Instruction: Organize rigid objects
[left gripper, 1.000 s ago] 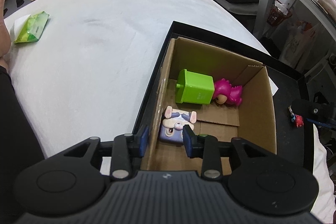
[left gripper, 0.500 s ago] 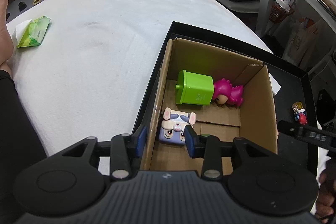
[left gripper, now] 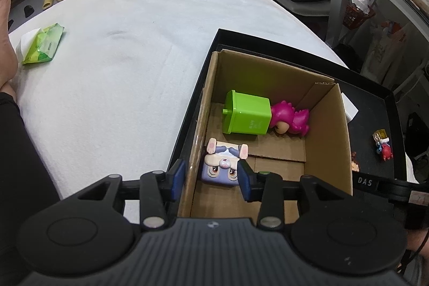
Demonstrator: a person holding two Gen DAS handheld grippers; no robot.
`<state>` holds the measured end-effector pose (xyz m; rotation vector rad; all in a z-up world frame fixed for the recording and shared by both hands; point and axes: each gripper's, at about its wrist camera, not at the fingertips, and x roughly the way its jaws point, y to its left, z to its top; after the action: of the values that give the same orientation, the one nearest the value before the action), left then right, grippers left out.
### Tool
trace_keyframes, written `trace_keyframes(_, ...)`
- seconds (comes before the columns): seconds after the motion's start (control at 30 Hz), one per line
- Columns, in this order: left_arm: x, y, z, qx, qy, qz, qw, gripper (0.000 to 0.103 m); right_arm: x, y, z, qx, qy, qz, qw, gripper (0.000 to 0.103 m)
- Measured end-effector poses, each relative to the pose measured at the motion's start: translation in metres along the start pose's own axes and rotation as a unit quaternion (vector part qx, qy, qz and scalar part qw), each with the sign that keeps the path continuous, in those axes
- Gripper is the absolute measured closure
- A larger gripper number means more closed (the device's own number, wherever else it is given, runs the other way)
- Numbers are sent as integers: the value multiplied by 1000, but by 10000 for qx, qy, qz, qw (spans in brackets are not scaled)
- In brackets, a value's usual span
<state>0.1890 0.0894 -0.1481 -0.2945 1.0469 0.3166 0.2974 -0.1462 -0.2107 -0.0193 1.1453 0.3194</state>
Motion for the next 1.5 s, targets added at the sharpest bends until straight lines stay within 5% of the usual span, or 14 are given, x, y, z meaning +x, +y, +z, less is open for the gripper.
trace_keyframes(0.03,0,0,0,3,-1,2,10000,63,0,-1,0,24,60,36,10000,62)
trace_keyframes(0.43,0,2,-1,-47,-11,-39,10000,62,-28,-9,1,125,-121,228,9996,62)
trace_keyframes(1.07,-1,20,-6,-257,-80,-327,9991,62,-88,37,34,-251,-833,390,9954,64)
trace_keyframes(1.17,1,26,-6,-324,-58,-379,9987,62,-91,47,38,-322,-804,497,9950,85)
trace_keyframes(1.3,1,35,-7,-397,-67,-455,9982,62,-88,62,38,-566,-843,372,9941,85)
trace_keyframes(1.5,1,45,-8,-492,-73,-506,9975,62,-81,67,35,-548,-801,344,9947,101)
